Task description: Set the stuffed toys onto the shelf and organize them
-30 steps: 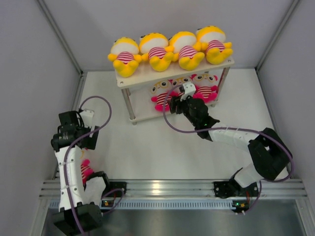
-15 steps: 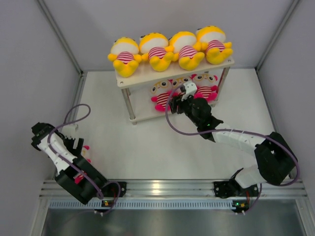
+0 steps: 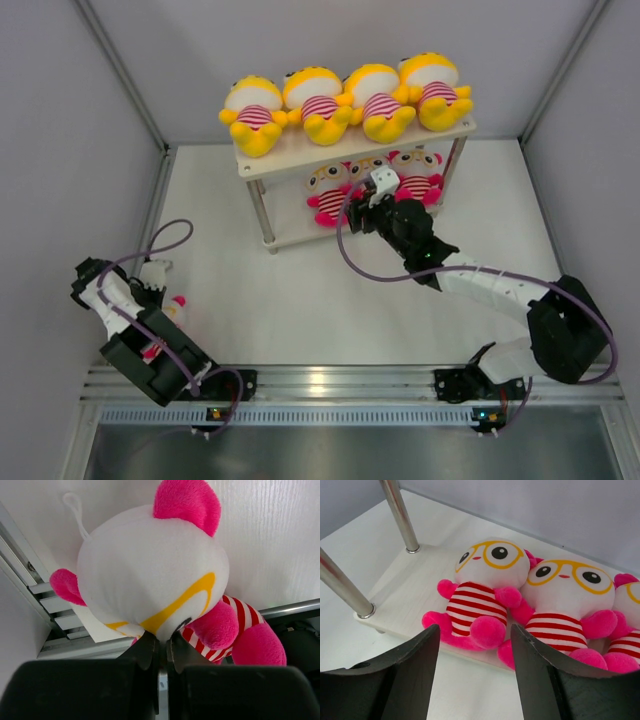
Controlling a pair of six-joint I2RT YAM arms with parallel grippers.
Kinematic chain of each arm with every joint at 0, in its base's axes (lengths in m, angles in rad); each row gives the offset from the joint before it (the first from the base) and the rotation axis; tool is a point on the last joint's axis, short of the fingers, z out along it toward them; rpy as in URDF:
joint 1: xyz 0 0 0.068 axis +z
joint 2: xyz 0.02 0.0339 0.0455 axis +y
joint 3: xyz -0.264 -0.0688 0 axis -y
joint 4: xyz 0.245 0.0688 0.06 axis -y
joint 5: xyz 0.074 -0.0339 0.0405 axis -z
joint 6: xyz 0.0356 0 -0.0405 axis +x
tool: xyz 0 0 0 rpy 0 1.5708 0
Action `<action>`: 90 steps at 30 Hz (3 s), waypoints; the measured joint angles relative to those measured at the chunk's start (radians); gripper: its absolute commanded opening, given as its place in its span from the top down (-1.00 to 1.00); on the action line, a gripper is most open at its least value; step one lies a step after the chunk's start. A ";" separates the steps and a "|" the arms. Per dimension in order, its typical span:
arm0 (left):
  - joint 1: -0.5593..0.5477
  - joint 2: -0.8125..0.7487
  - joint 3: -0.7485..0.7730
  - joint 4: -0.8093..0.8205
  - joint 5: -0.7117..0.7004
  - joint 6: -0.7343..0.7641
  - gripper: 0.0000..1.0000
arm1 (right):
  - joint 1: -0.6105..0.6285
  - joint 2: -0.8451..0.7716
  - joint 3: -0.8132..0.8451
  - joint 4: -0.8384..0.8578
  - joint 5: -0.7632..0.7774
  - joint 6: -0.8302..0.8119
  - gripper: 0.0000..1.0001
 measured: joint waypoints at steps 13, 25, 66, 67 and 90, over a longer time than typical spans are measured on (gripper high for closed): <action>-0.038 -0.194 0.203 -0.045 0.224 -0.195 1.00 | 0.237 0.066 0.198 -0.087 -0.526 -0.347 -0.29; -0.428 -0.266 0.284 -0.085 0.326 -0.448 1.00 | 0.432 0.351 0.488 -0.214 -0.658 -0.504 -0.29; -0.492 -0.320 0.312 -0.117 0.237 -0.522 -0.58 | 0.482 0.092 0.454 -0.875 -0.266 -0.842 1.00; -0.492 -0.320 0.312 -0.117 0.235 -0.521 -0.58 | 0.475 0.089 0.454 -0.894 -0.241 -0.855 1.00; -0.492 -0.313 0.294 -0.117 0.232 -0.510 -0.59 | 0.186 0.337 0.650 -0.749 -0.337 -1.078 1.00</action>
